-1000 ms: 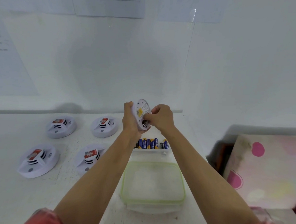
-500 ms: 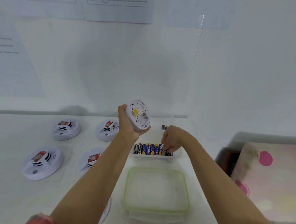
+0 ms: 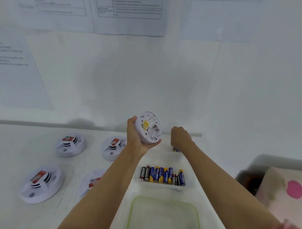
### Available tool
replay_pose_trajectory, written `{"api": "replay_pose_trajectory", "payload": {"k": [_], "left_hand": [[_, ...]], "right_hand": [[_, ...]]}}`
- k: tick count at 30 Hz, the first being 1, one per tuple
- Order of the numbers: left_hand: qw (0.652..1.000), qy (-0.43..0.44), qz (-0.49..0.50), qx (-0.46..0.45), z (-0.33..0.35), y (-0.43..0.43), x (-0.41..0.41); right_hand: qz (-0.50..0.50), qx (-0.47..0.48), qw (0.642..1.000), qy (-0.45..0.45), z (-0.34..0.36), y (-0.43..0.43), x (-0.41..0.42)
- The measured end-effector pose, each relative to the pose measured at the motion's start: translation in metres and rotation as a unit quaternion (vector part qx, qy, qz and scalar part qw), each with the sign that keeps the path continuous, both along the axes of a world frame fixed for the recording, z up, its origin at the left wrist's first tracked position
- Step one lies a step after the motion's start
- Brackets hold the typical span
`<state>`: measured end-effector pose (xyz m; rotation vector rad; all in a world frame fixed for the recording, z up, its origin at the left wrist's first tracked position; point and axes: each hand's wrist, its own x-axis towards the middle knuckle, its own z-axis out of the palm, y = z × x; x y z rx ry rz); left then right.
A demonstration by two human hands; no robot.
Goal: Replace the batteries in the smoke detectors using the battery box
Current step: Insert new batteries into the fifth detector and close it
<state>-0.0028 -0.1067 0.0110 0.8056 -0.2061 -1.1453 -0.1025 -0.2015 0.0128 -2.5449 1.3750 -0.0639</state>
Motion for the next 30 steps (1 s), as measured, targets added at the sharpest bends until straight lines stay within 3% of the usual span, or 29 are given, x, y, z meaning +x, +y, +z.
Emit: {"api": "replay_pose_trajectory", "payload": {"k": [11,30], "left_hand": [[1.000,0.007,-0.017,-0.001,-0.011,-0.011,0.006],[1.000,0.028,-0.004,-0.009,-0.006,-0.002,0.005]], "right_hand": [[0.025,-0.021,0.997,0.066,-0.018,-0.009,0.013],[0.036,0.010,0.998,0.042,-0.019,-0.009,0.009]]}}
